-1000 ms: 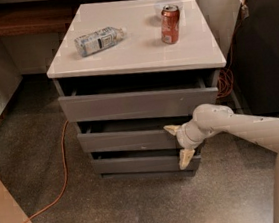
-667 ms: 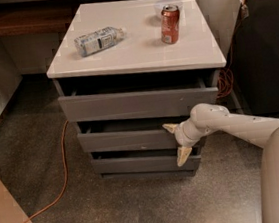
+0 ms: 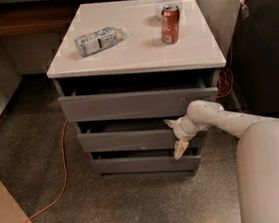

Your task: Place coke can into middle drawer

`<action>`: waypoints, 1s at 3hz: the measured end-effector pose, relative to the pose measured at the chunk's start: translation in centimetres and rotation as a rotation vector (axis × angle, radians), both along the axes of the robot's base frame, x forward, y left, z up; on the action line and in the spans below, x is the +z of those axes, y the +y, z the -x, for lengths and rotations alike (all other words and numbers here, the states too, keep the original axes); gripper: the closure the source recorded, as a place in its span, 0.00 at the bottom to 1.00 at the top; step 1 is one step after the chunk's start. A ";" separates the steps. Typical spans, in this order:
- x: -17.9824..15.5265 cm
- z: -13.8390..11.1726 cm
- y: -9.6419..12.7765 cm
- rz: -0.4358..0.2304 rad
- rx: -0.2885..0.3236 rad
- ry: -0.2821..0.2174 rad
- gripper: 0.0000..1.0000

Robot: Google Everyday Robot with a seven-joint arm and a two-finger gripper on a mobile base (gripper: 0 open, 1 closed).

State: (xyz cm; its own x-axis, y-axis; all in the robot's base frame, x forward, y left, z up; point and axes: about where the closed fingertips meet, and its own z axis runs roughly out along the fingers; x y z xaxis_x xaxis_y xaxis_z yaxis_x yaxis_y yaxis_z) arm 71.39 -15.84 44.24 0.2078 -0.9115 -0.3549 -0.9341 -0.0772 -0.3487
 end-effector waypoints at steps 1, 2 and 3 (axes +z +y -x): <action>-1.3 -0.5 0.2 0.010 -0.020 0.015 0.14; -2.6 0.6 0.1 0.019 -0.043 0.036 0.45; -3.0 1.7 0.0 0.022 -0.050 0.047 0.69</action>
Offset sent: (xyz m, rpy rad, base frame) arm -0.0165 -0.0032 -0.0343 -0.0281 0.0521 -0.0635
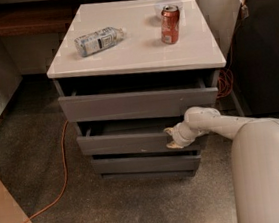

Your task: Place coke can into middle drawer

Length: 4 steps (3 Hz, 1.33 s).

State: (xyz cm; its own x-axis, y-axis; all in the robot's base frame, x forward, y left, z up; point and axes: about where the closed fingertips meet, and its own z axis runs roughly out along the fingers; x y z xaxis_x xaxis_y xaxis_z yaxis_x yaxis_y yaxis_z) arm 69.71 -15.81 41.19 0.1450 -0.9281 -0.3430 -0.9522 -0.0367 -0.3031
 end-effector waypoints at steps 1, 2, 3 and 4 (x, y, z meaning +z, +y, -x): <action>0.3 0.0 0.0 0.000 0.000 0.000 0.93; 0.4 0.0 0.0 0.000 0.000 0.000 1.00; 0.4 0.0 0.0 0.000 0.000 0.000 1.00; 0.4 0.0 0.0 0.000 0.000 0.000 1.00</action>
Offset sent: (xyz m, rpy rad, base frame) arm -0.0810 -0.0040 0.0099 -0.0012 0.0260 -0.0015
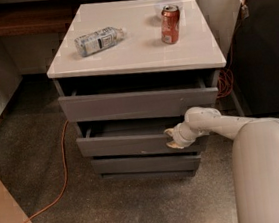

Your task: Place coke can into middle drawer

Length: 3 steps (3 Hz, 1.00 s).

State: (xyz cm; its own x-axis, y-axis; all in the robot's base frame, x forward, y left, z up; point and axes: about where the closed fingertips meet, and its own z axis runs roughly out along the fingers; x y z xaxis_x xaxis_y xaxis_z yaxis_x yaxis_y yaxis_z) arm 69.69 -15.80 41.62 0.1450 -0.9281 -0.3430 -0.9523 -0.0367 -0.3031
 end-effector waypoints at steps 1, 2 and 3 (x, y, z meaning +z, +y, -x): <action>0.0 0.0 0.0 0.000 0.000 0.000 1.00; 0.0 0.0 0.0 0.000 0.000 0.000 0.84; 0.0 0.0 0.0 0.000 0.000 0.000 0.53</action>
Offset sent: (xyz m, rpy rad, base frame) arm -0.1517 0.0276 0.0122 -0.0128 0.0424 0.0835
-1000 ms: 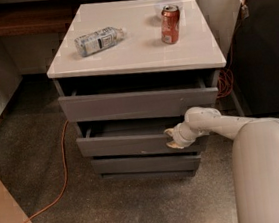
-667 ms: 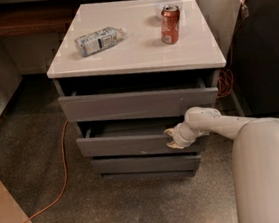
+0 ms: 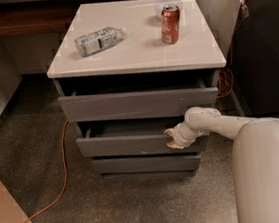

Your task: Place coke can into middle drawer

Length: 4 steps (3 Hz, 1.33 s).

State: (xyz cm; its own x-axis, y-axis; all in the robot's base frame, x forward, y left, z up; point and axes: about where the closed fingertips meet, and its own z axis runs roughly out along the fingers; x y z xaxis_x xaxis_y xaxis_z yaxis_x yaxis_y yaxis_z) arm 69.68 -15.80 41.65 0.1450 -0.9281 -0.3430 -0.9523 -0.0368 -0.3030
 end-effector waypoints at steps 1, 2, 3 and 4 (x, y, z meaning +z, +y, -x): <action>0.0 0.0 0.0 0.000 0.000 0.000 0.24; 0.0 0.1 0.0 0.000 0.001 0.001 0.46; 1.1 3.8 1.8 0.017 0.029 0.053 0.76; 1.9 7.0 2.7 0.031 0.042 0.101 1.00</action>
Offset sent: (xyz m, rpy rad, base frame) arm -0.0813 0.0404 0.0355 -0.0401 0.0555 0.0772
